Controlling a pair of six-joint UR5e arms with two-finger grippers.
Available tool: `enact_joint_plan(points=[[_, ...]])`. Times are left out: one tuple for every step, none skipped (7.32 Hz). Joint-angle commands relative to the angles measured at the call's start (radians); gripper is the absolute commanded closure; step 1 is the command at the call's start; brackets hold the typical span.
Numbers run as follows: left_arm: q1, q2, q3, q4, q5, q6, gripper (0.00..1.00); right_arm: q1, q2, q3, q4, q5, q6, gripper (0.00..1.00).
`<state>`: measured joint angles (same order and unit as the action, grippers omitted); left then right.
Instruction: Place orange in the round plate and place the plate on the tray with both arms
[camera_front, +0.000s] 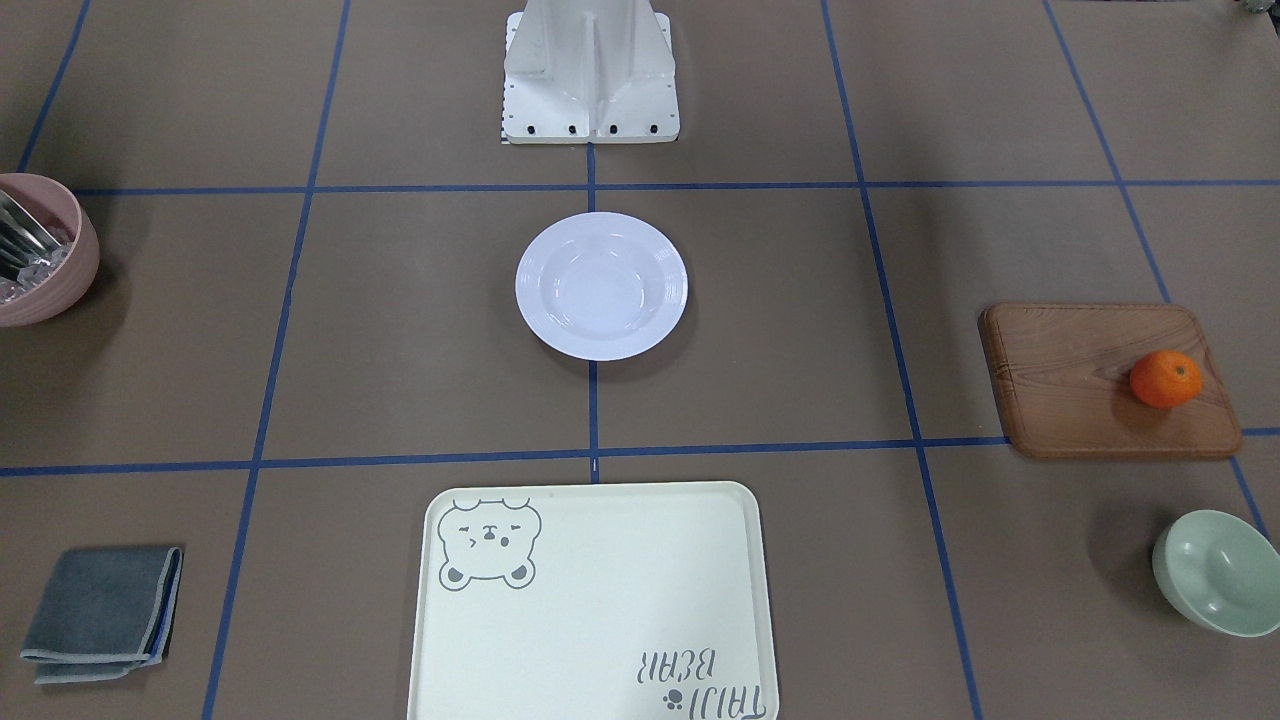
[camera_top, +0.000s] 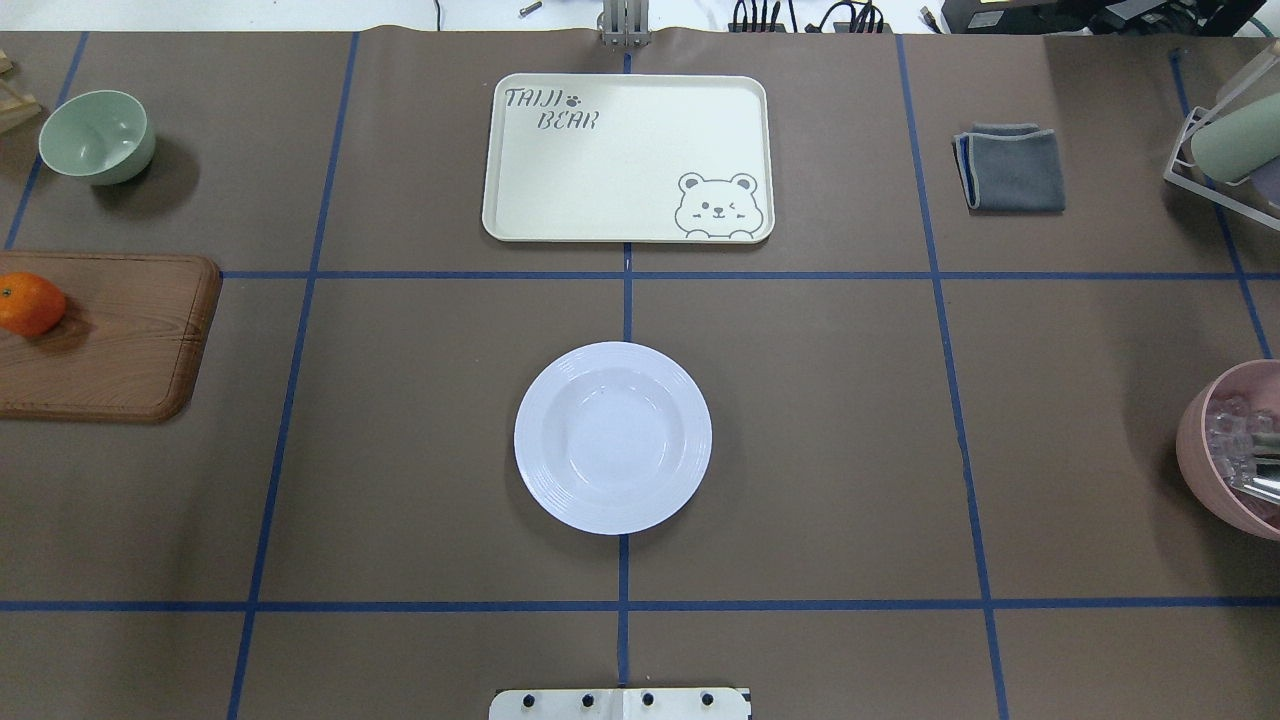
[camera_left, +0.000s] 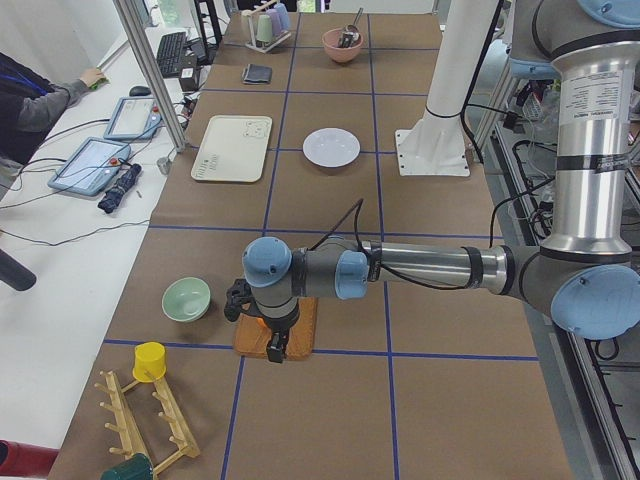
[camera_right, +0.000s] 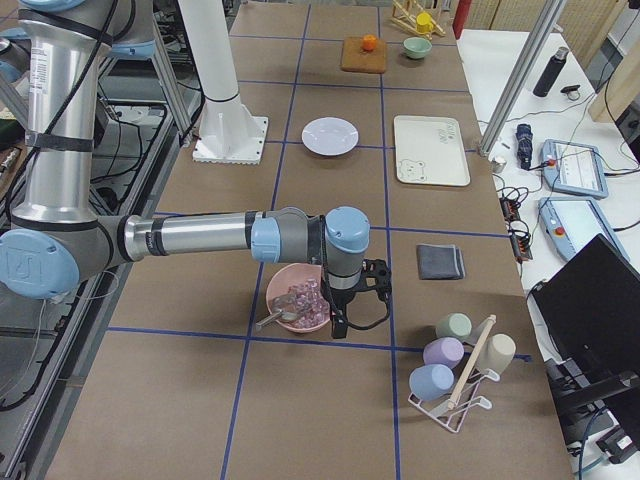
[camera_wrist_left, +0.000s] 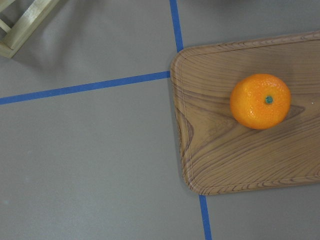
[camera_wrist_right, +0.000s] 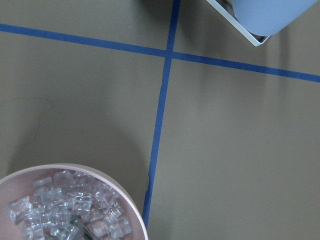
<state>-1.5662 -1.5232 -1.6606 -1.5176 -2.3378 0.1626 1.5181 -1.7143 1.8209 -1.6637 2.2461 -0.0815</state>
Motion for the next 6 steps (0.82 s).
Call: enact_joint_plan(points=[[0.000, -0.015, -0.004, 0.002, 0.000, -0.005, 0.01, 0.001, 0.004, 0.001, 0.002, -0.003, 0.006, 0.00], [0.000, -0.020, -0.007, -0.003, 0.002, -0.005, 0.01, 0.001, 0.013, 0.001, 0.002, -0.005, 0.009, 0.00], [0.000, -0.028, -0.027, -0.063, 0.008, -0.006, 0.01, 0.013, 0.013, 0.017, 0.002, 0.003, 0.009, 0.00], [0.000, -0.032, -0.031, -0.122, 0.009, -0.006, 0.01, 0.011, 0.016, 0.041, 0.002, -0.003, 0.009, 0.00], [0.000, -0.037, -0.025, -0.188, 0.009, -0.009, 0.01, 0.011, 0.033, 0.076, 0.004, -0.008, 0.009, 0.00], [0.000, -0.038, -0.027, -0.244, 0.009, -0.006, 0.01, 0.013, 0.076, 0.080, 0.004, -0.007, 0.012, 0.00]])
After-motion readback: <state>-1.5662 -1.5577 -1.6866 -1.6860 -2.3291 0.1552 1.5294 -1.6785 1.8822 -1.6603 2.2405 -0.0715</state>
